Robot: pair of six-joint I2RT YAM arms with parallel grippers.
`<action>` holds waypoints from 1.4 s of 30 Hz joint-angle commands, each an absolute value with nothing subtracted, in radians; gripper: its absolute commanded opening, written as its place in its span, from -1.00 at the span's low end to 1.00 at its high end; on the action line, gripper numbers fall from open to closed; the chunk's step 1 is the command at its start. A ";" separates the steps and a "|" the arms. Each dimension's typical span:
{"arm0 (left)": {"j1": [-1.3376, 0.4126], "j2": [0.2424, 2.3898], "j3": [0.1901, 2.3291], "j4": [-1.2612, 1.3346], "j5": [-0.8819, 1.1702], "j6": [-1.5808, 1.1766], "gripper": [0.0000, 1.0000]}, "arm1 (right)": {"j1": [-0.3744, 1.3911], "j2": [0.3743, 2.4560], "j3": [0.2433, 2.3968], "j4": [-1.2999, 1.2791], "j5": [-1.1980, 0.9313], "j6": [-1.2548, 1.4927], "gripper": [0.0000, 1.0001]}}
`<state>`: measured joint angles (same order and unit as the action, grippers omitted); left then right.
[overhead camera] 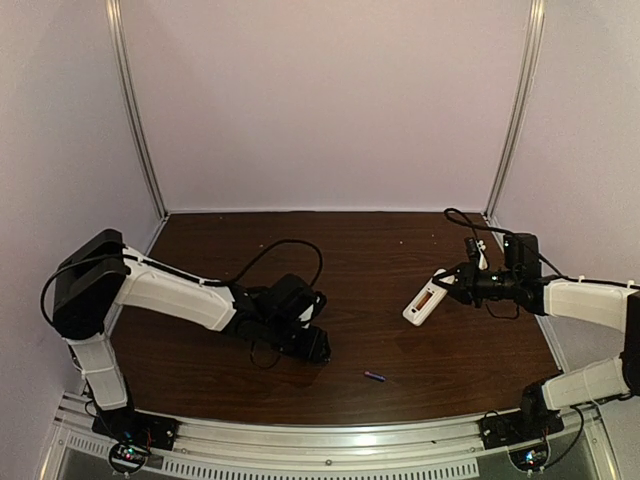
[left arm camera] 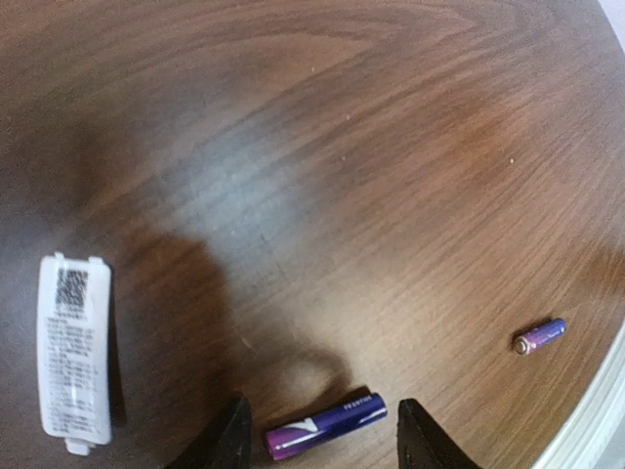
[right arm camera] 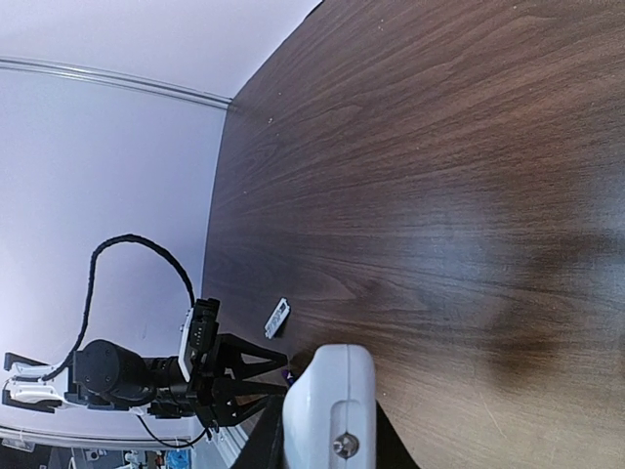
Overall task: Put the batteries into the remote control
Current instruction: Adjust the battery at the center of the board.
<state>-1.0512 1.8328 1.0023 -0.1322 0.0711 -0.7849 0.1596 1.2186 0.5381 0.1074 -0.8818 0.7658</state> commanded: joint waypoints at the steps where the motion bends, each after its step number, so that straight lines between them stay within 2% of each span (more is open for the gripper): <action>1: -1.059 1.861 1.090 -0.246 -0.035 -0.623 0.05 | 0.165 1.221 0.568 0.113 -0.875 0.753 -1.00; 8: -1.084 1.932 1.185 -0.315 -0.011 -0.457 -0.05 | 0.164 1.215 0.563 0.120 -0.877 0.756 -1.00; 14: -1.083 1.821 1.143 -0.317 -0.072 -0.392 -0.09 | 0.164 1.217 0.566 0.122 -0.880 0.757 -1.00; 19: -1.084 1.793 1.157 -0.379 -0.043 -0.180 -0.10 | 0.164 1.222 0.565 0.128 -0.883 0.759 -1.00; 24: -1.100 1.791 1.206 -0.467 0.078 0.118 -0.10 | 0.164 1.220 0.561 0.132 -0.884 0.761 -1.00; 28: -1.110 1.793 1.233 -0.525 0.088 0.362 -0.20 | 0.164 1.219 0.560 0.146 -0.887 0.770 -1.00; 37: -1.061 1.981 1.510 -0.804 0.194 0.637 -0.32 | 0.165 1.208 0.557 0.149 -0.895 0.774 -1.00; 42: -1.055 2.017 1.545 -0.846 0.220 0.703 -0.35 | 0.164 1.192 0.554 0.144 -0.897 0.775 -1.00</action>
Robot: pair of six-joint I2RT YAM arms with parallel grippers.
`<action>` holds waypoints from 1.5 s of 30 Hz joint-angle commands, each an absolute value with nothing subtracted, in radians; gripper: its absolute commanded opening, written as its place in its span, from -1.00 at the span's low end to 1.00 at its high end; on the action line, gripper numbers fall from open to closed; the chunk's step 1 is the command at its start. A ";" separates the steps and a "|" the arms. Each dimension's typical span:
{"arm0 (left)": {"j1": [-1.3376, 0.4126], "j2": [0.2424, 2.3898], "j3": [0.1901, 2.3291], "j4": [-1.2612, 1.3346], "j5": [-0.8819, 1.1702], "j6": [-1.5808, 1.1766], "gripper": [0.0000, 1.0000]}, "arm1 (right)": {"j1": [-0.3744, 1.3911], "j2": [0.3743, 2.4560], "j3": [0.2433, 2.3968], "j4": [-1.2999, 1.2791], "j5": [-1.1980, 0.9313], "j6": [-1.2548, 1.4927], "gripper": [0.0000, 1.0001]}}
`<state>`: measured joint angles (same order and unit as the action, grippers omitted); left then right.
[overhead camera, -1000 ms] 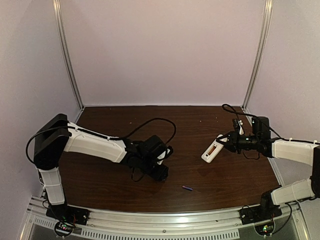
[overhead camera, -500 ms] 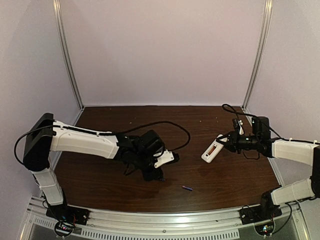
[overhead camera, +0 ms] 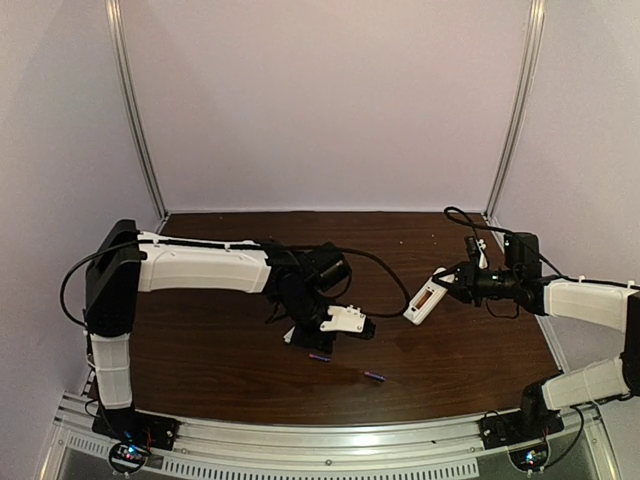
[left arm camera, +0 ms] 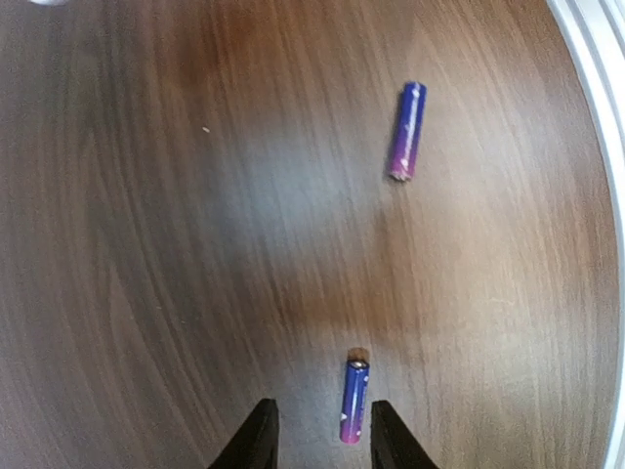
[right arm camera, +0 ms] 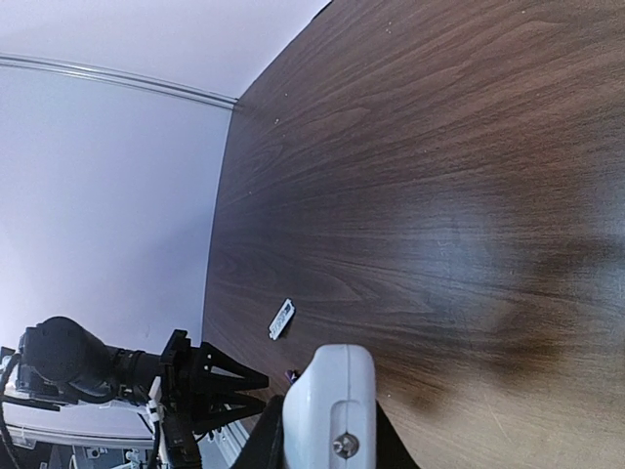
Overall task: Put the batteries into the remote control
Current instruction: Adjust the battery at the center of the board.
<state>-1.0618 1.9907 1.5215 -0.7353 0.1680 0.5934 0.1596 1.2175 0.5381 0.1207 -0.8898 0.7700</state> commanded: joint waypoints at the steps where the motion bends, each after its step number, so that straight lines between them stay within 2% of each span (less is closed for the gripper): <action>1: -1.055 2.020 1.549 -0.853 0.220 0.710 -0.35 | 0.164 1.190 0.551 0.145 -0.897 0.775 -1.00; 9: -1.060 2.055 1.551 -0.868 0.161 0.759 -0.22 | 0.163 1.198 0.541 0.174 -0.906 0.791 -1.00; 19: -1.078 2.107 1.585 -0.862 0.072 0.825 -0.28 | 0.163 1.198 0.538 0.179 -0.913 0.792 -1.00; 32: -1.099 2.153 1.568 -0.863 0.043 0.896 -0.61 | 0.157 1.203 0.534 0.184 -0.920 0.798 -1.00; 37: -1.108 2.150 1.552 -0.859 0.024 0.922 -0.90 | 0.155 1.203 0.532 0.184 -0.922 0.798 -1.00; 40: -1.111 2.140 1.536 -0.845 -0.015 0.940 -0.98 | 0.155 1.205 0.532 0.183 -0.923 0.799 -1.00; 42: -1.111 2.132 1.520 -0.834 -0.044 0.951 -0.94 | 0.155 1.207 0.532 0.186 -0.923 0.801 -1.00; 45: -1.111 2.111 1.495 -0.807 -0.083 0.957 -0.53 | 0.154 1.210 0.532 0.190 -0.923 0.803 -1.00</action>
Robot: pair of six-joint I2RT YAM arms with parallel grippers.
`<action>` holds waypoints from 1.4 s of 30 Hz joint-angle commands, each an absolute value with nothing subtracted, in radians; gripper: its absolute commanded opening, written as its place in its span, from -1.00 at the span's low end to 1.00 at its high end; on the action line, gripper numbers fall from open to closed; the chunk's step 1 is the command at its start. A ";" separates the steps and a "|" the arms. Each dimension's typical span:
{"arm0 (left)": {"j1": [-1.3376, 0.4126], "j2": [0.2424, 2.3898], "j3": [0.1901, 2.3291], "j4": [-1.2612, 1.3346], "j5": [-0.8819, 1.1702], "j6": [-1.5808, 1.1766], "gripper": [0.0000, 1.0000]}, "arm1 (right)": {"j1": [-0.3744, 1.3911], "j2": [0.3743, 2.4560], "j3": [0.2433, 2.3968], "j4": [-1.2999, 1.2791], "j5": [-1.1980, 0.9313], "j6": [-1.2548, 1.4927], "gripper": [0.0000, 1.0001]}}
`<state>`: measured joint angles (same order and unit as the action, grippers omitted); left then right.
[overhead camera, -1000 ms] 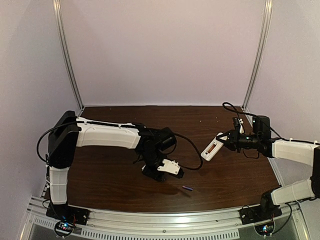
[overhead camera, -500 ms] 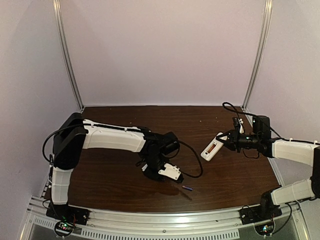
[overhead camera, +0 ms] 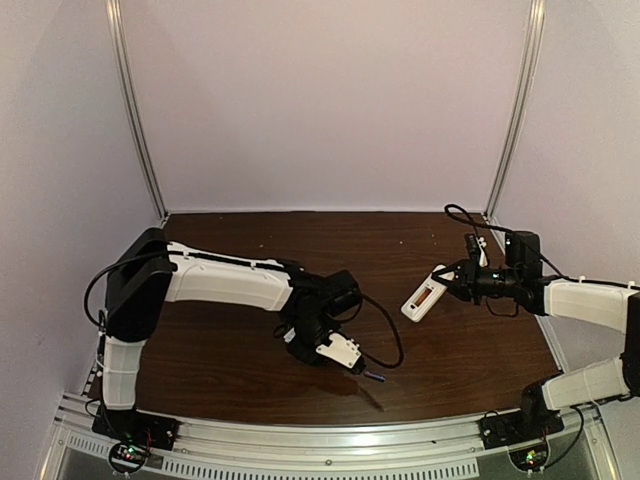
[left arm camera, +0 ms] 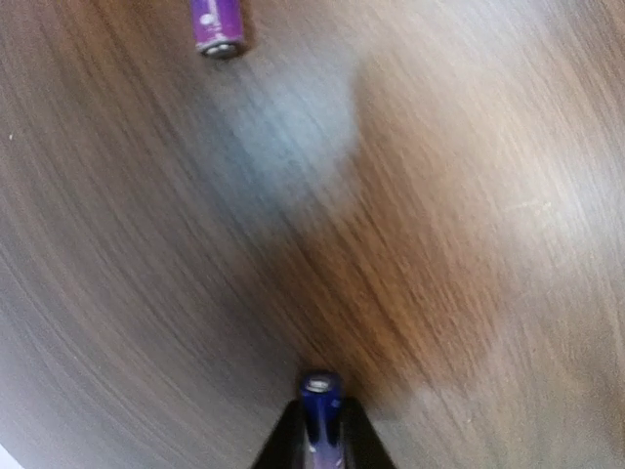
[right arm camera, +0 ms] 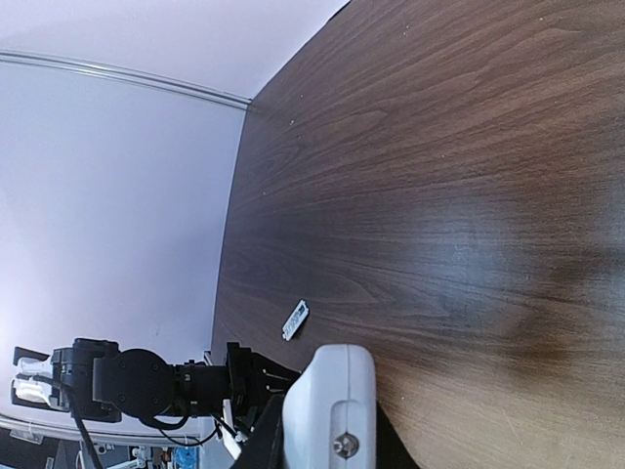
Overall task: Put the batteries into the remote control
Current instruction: Adjust the battery at the center of the board.
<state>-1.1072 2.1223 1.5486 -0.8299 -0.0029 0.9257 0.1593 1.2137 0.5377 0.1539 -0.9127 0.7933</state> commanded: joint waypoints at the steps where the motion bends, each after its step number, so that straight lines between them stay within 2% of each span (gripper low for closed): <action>1: -1.111 2.100 1.492 -0.799 -0.095 0.950 -0.41 | 0.155 1.211 0.532 0.189 -0.923 0.802 -1.00; 8: -1.125 1.955 1.551 -0.804 -0.112 0.822 0.58 | 0.155 1.212 0.535 0.197 -0.922 0.805 -1.00; 9: -1.132 1.927 1.561 -0.800 -0.118 0.797 0.89 | 0.155 1.212 0.535 0.200 -0.922 0.806 -1.00; 12: -1.149 1.847 1.573 -0.764 -0.201 0.666 0.95 | 0.155 1.209 0.536 0.198 -0.922 0.807 -1.00; 14: -1.147 1.774 1.542 -0.670 -0.358 0.528 0.95 | 0.155 1.205 0.540 0.185 -0.917 0.793 -1.00; 16: -1.140 1.698 1.516 -0.627 -0.404 0.333 0.95 | 0.155 1.198 0.544 0.161 -0.906 0.778 -1.00; 19: -1.128 1.611 1.428 -0.637 -0.371 -0.059 0.95 | 0.159 1.198 0.547 0.157 -0.897 0.772 -1.00; 21: -1.121 1.593 1.371 -0.673 -0.160 -0.167 0.95 | 0.172 1.208 0.555 0.156 -0.887 0.764 -1.00; 25: -1.121 1.525 1.155 -0.519 0.051 -0.412 0.89 | 0.234 1.243 0.586 0.156 -0.847 0.740 -1.00; 30: -1.130 1.297 0.813 -0.151 0.060 -0.634 0.87 | 0.343 1.317 0.629 0.209 -0.756 0.738 -1.00; 32: -1.133 1.253 0.742 -0.104 0.020 -0.654 0.77 | 0.380 1.366 0.649 0.247 -0.734 0.751 -1.00; 35: -1.134 1.251 0.694 -0.093 -0.048 -0.674 0.40 | 0.434 1.446 0.683 0.311 -0.719 0.777 -1.00; 38: -1.134 1.268 0.629 0.022 -0.011 -0.717 -0.06 | 0.482 1.510 0.722 0.349 -0.703 0.792 -1.00; 42: -1.133 1.340 0.613 0.134 0.036 -0.756 -0.50 | 0.530 1.573 0.764 0.369 -0.684 0.799 -1.00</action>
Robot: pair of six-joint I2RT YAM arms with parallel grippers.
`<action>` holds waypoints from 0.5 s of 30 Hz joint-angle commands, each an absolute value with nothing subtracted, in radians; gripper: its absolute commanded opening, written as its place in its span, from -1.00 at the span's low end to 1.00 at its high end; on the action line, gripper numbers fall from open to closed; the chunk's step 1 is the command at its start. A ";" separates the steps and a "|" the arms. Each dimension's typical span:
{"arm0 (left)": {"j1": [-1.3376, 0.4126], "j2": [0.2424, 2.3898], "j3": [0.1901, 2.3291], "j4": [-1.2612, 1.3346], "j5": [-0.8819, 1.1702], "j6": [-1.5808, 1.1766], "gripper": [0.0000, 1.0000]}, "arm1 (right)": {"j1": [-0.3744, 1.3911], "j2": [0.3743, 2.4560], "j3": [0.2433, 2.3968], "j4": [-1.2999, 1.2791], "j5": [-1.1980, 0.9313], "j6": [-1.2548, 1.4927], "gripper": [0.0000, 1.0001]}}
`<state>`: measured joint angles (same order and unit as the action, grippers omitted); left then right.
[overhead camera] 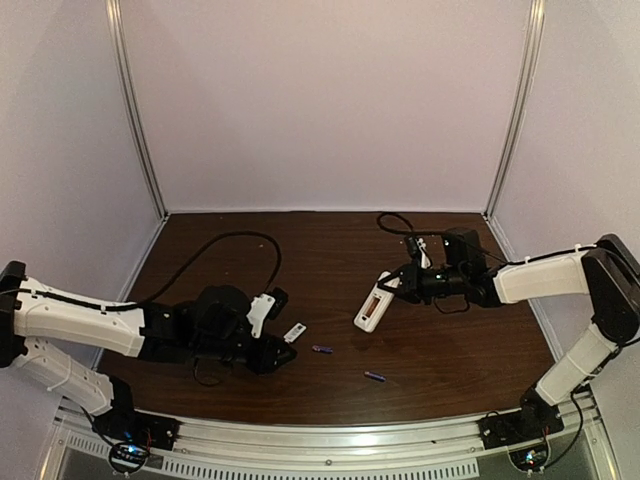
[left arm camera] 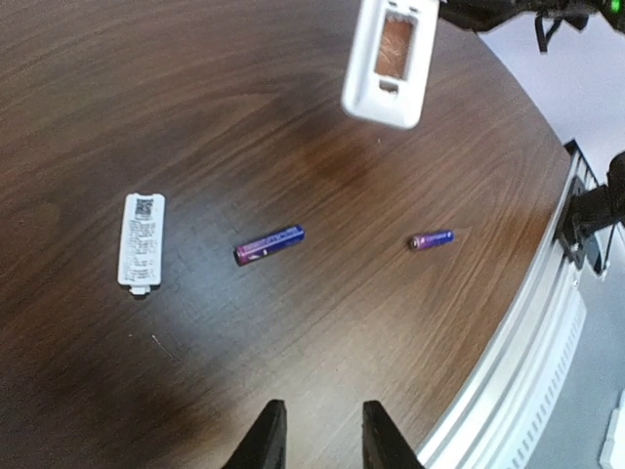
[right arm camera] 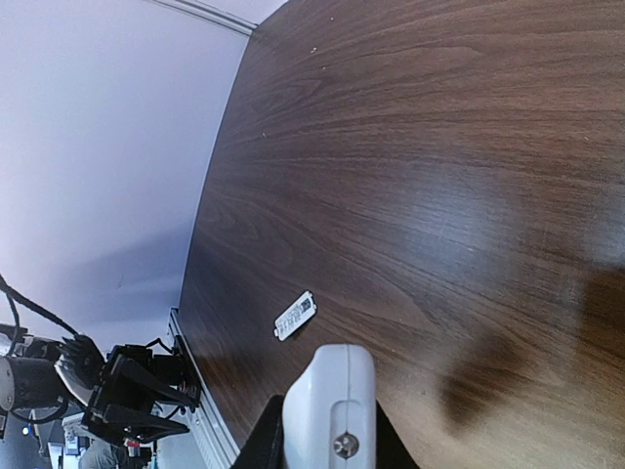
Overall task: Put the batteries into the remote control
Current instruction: Adjust the battery at the center of the board.
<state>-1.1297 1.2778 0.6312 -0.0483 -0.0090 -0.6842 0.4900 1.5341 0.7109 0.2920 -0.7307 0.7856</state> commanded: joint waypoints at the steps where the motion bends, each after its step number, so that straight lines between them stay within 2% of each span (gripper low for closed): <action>1: -1.131 1.360 0.620 0.148 0.044 -0.766 -0.58 | 0.540 1.589 0.774 0.373 -0.681 0.801 -1.00; 4: -1.130 1.438 0.640 0.197 0.076 -0.789 -0.76 | 0.564 1.635 0.799 0.388 -0.672 0.805 -1.00; 9: -1.123 1.521 0.668 0.218 0.057 -0.807 -0.93 | 0.586 1.691 0.822 0.403 -0.663 0.802 -1.00; 15: -1.105 1.599 0.720 0.201 0.030 -0.816 -1.00 | 0.609 1.748 0.856 0.413 -0.657 0.796 -1.00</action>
<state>-1.1236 1.5604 0.6704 0.1555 0.0479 -0.7952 0.5907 1.7176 0.8154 0.3717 -0.6788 0.7959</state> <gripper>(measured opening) 0.005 0.211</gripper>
